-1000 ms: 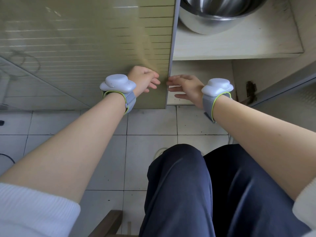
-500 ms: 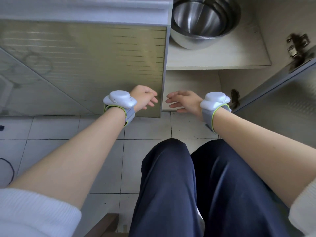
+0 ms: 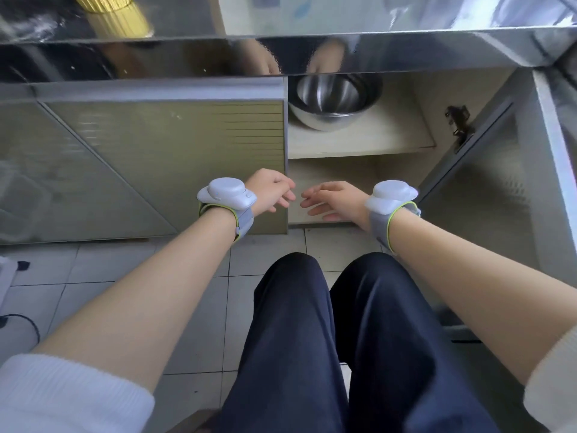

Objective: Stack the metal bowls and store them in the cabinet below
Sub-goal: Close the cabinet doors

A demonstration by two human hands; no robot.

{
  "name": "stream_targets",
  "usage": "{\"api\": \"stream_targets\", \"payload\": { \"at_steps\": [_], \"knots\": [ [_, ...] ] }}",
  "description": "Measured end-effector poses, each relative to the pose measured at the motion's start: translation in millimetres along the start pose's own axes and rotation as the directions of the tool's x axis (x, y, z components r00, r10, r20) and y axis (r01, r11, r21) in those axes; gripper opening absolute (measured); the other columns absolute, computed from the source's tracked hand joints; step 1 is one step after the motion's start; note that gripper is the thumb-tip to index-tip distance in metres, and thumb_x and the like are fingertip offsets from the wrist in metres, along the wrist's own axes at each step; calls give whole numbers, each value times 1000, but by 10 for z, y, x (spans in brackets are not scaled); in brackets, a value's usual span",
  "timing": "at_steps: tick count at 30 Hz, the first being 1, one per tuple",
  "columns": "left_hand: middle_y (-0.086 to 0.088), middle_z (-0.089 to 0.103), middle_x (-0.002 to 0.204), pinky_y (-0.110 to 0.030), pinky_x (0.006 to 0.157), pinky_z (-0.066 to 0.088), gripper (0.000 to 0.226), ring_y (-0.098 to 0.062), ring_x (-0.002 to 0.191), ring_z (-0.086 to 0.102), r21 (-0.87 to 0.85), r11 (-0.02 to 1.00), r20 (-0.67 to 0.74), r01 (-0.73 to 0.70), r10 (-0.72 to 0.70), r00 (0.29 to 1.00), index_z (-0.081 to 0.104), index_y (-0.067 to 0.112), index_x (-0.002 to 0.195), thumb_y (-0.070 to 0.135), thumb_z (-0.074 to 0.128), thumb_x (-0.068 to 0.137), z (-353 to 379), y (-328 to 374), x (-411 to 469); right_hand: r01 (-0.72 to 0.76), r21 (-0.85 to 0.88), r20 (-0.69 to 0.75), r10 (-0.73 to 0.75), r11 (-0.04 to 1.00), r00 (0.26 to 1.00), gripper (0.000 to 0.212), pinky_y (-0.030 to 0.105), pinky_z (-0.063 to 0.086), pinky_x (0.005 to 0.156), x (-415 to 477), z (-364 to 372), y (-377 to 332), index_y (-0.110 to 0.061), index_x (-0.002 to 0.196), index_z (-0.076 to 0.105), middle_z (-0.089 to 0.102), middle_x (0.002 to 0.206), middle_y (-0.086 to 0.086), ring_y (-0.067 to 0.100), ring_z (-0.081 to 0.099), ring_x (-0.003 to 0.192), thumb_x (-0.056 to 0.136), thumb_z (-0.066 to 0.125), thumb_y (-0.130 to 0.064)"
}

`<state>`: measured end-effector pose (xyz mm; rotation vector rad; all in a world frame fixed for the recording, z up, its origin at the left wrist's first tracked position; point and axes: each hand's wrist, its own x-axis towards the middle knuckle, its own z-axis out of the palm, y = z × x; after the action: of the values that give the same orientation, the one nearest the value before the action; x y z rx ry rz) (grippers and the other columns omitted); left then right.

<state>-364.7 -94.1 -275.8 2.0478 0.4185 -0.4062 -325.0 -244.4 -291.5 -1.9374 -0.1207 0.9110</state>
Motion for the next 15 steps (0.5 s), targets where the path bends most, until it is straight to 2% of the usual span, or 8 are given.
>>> {"api": "stream_targets", "payload": {
  "at_steps": [6, 11, 15],
  "knots": [
    [-9, 67, 109, -21, 68, 46, 36, -18, 91, 61, 11, 996, 20, -84, 84, 996, 58, 7, 118, 9, 34, 92, 120, 289, -249, 62, -49, -20, -63, 997, 998, 20, 21, 43, 71, -392, -242, 2, -23, 102, 60, 66, 101, -5, 6, 61, 81, 93, 42, -23],
    [-9, 68, 113, -21, 70, 46, 36, -17, 91, 61, 40, 983, 88, -177, 173, 981, 58, 8, 120, 11, 34, 93, 359, 640, -401, 82, -76, -99, -90, 994, 991, 28, 32, 45, 95, -820, -581, 61, -21, 111, 62, 67, 107, -4, 13, 63, 97, 94, 40, -27],
    [-13, 67, 117, -22, 69, 45, 35, -18, 91, 60, 64, 969, 159, -237, 225, 961, 57, 7, 120, 12, 34, 94, 587, 873, -471, 88, -69, -141, -97, 994, 985, 25, 31, 47, 94, -1138, -819, 115, -24, 107, 63, 69, 102, -6, 11, 65, 95, 95, 41, -28]
  ]
}}
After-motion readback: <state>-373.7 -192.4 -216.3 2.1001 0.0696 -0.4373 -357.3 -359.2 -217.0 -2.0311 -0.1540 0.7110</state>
